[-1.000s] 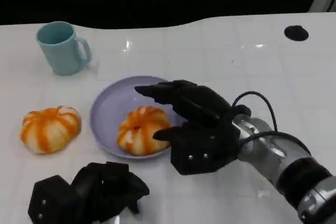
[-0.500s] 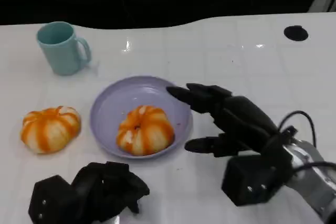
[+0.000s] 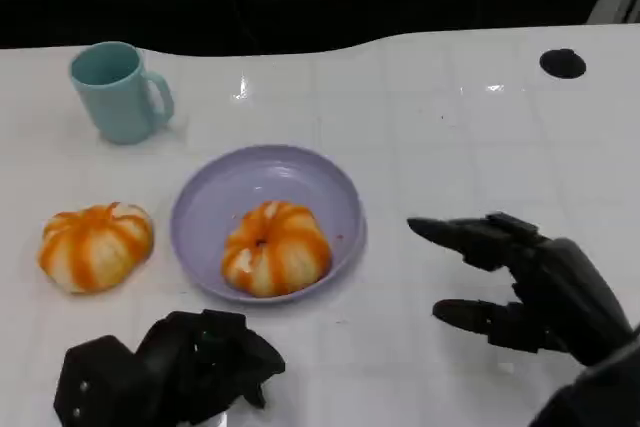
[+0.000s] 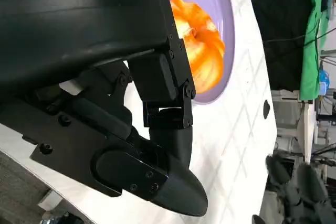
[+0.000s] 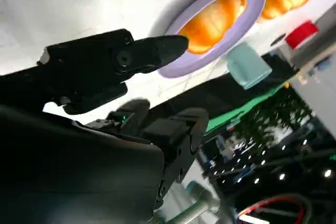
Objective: Grasp the bread from the table and place it into the plate.
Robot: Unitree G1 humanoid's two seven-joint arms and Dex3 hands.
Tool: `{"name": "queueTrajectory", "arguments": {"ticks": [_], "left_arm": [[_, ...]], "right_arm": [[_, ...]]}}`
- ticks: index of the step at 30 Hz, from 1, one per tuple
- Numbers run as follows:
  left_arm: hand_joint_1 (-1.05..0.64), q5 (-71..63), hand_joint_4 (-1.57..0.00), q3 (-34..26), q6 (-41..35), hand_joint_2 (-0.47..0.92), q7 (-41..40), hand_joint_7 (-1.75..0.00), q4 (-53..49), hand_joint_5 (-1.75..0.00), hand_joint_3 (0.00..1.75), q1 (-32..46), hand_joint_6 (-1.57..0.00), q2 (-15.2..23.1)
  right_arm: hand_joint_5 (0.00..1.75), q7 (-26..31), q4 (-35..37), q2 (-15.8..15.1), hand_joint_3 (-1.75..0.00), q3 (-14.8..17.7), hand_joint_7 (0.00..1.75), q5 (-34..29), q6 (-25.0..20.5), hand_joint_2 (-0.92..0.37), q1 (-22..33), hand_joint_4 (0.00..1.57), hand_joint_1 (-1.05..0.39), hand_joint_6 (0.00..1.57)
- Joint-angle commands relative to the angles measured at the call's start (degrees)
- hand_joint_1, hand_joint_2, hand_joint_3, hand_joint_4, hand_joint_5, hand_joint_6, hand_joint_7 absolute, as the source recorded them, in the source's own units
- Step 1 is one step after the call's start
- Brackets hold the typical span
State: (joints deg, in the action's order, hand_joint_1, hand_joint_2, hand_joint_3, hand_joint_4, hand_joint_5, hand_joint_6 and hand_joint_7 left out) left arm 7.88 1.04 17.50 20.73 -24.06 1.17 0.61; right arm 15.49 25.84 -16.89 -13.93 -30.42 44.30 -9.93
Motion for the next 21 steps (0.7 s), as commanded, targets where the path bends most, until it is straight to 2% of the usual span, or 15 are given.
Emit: {"name": "queueTrajectory", "arguments": {"ticks": [1,3,4,6,12,14,16,21], "left_arm": [[-1.05,-0.23,-0.9,-0.35,-0.53,0.83,-0.37,-0.62,-0.1,-1.49,0.0,0.51,-1.38,0.78],[-1.05,-0.21,-0.9,-0.38,-0.63,0.83,-0.38,-0.62,-0.01,-1.49,0.0,0.54,-1.38,0.84],[-1.05,-0.26,-0.9,-0.38,-0.69,0.83,-0.41,-0.62,0.06,-1.49,0.0,0.56,-1.38,0.89],[-1.05,-0.32,-0.9,-0.42,-0.59,0.83,-0.38,-0.62,-0.06,-1.48,0.01,0.5,-1.38,1.02],[-1.05,0.08,-0.9,-0.81,-1.16,0.83,-0.33,-0.62,-0.18,-1.49,0.01,0.2,-1.38,1.18],[-1.05,0.12,-0.9,-0.91,-1.25,0.83,-0.34,-0.62,-0.13,-1.49,0.01,0.19,-1.38,1.19],[-1.05,0.01,-0.9,-0.98,-1.24,0.83,-0.4,-0.62,-0.04,-1.49,0.01,0.21,-1.38,1.26],[-1.05,-0.24,-0.9,-1.16,-0.66,0.84,-0.3,-0.63,-0.07,-1.49,0.01,0.32,-1.38,1.57]], "right_arm": [[1.1,2.35,1.11,-0.7,-0.54,2.39,0.48,1.91,3.8,-0.7,2.79,0.79,-0.21,1.0],[1.42,2.01,1.04,-0.87,-0.88,2.91,0.79,2.36,4.5,-0.55,3.96,0.79,-0.21,0.91],[1.55,1.4,0.78,-0.95,-0.93,3.09,0.91,2.87,4.54,-0.54,4.56,0.79,-0.22,0.86],[1.68,0.09,0.18,-0.96,-1.0,3.23,1.07,4.14,4.41,-0.52,5.55,0.83,-0.23,0.82],[1.75,-1.36,-2.73,-0.42,-1.21,3.53,1.14,4.04,2.24,-0.44,8.37,0.84,-0.24,0.83],[1.75,-0.82,-2.74,-0.09,-1.23,3.58,1.16,3.5,1.85,-0.43,8.61,0.84,-0.25,0.83],[1.75,-0.17,-2.64,0.29,-1.26,3.65,1.32,2.94,1.33,-0.43,8.77,0.83,-0.27,0.78],[1.75,1.89,-0.83,1.29,-1.25,3.89,1.4,2.32,2.38,-0.42,8.73,0.83,-0.3,0.73]]}}
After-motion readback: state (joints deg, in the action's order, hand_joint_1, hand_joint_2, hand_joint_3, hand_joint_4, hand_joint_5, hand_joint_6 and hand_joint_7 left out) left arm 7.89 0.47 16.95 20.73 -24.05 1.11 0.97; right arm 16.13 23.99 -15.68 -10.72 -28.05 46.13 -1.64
